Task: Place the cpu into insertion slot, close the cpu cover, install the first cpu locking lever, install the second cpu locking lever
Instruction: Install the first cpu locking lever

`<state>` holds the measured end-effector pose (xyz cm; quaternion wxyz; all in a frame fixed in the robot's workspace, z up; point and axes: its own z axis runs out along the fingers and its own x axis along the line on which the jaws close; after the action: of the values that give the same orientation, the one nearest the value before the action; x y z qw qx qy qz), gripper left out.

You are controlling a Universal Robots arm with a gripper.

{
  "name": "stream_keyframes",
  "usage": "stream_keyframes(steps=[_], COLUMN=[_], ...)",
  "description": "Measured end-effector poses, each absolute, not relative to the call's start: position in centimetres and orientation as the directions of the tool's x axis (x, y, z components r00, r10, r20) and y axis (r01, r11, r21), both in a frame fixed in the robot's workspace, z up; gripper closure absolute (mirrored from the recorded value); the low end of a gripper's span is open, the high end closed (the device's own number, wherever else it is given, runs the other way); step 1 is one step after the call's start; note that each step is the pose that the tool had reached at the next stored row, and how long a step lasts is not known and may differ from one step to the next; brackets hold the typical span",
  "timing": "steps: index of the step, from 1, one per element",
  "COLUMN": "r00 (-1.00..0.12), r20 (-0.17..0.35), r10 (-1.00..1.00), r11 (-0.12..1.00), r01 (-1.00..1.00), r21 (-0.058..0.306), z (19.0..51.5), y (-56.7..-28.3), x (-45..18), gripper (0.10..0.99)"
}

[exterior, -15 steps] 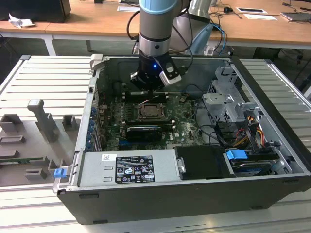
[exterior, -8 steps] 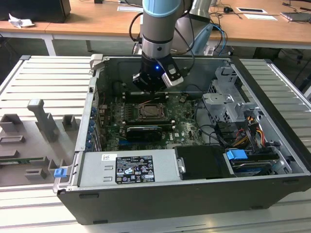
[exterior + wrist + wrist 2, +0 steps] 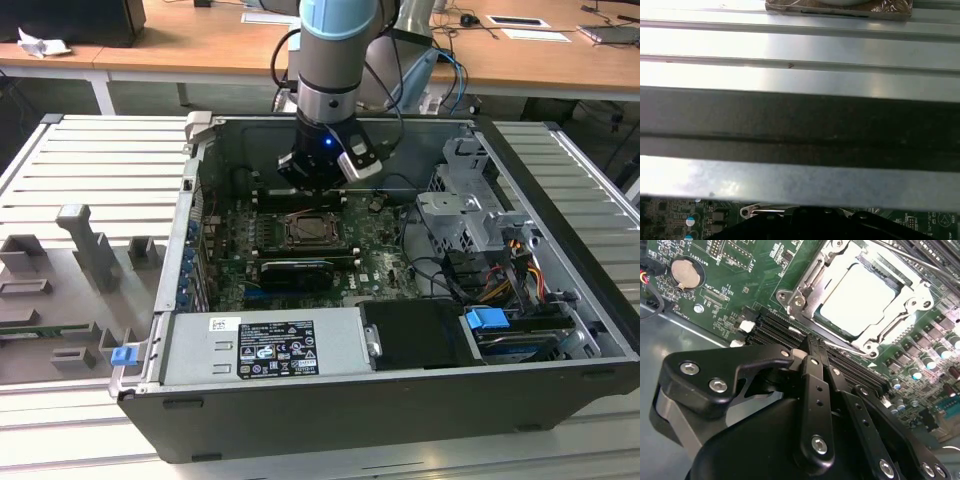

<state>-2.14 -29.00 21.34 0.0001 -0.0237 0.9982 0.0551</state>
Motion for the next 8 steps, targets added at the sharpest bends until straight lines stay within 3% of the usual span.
stream_keyframes(steps=[8], r00=[-0.999], r20=[-0.003], r10=[-0.047], r11=[0.993], r01=[-0.047], r21=[0.11], z=[20.64], y=[-28.99], x=[-1.5], gripper=[0.98])
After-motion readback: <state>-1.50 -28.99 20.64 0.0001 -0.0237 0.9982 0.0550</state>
